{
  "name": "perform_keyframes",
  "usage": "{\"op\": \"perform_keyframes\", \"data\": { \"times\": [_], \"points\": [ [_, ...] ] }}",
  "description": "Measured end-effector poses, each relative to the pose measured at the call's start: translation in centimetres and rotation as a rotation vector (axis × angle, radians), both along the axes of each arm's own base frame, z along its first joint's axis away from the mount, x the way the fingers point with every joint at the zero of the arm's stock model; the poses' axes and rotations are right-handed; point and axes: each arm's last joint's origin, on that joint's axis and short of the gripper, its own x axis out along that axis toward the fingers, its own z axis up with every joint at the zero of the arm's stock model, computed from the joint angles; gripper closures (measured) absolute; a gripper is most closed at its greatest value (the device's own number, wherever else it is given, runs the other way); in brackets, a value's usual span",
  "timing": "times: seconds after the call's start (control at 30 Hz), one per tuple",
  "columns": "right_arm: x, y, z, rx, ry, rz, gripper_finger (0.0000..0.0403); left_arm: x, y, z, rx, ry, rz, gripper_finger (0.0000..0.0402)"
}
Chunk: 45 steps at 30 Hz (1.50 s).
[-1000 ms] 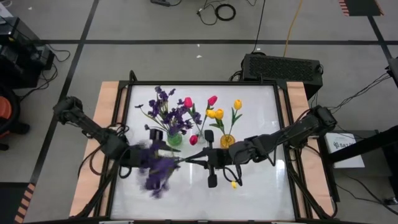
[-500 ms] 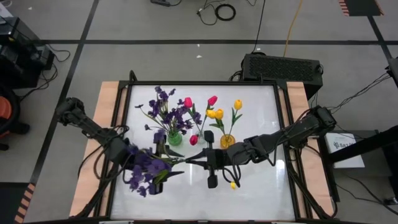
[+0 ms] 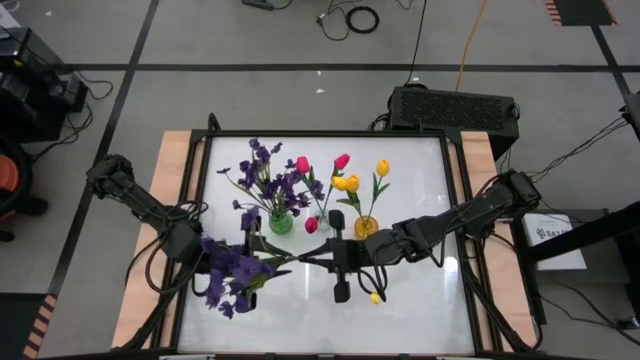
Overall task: Sort flowers into vase by color
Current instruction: Put the purple flowers into the green vase
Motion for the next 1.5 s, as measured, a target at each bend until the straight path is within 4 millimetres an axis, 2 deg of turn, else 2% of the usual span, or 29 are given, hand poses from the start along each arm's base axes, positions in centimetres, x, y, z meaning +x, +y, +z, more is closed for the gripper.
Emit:
{"op": "perform_keyframes", "data": {
  "times": [0.17, 0.37, 0.57, 0.8, 0.9, 1.1, 1.27, 1.5],
  "points": [
    [0.0, 0.0, -0.1, -0.002, 0.005, 0.000, 0.0400, 0.0, 0.0, 0.0, 0.002, -0.001, 0.001, 0.0304],
    [0.0, 0.0, -0.1, -0.003, 0.015, 0.010, 0.0382, -0.5, 0.3, 0.2, 0.022, 0.025, 0.006, 0.0384],
    [-1.0, 0.1, 0.2, -0.021, 0.063, 0.021, 0.0309, -2.9, 1.0, 1.4, 0.012, 0.067, 0.057, 0.0383],
    [-5.1, 0.0, 3.2, -0.015, 0.090, 0.065, 0.0239, -7.0, 2.0, 2.1, 0.053, 0.184, 0.099, 0.0383],
    [-7.2, -0.1, 4.4, -0.014, 0.109, 0.090, 0.0227, -7.6, 2.5, 0.9, 0.078, 0.258, 0.135, 0.0383],
    [-10.3, 0.0, 5.7, -0.001, 0.144, 0.131, 0.0228, -7.3, 2.7, -2.9, 0.144, 0.327, 0.156, 0.0383],
    [-11.1, 0.3, 5.6, -0.023, 0.165, 0.151, 0.0237, -6.6, 3.7, -5.9, 0.182, 0.336, 0.272, 0.0383],
    [-11.1, 0.4, 5.6, -0.034, 0.172, 0.155, 0.0245, -5.8, 5.6, -8.1, 0.193, 0.255, 0.379, 0.0382]
  ]
}}
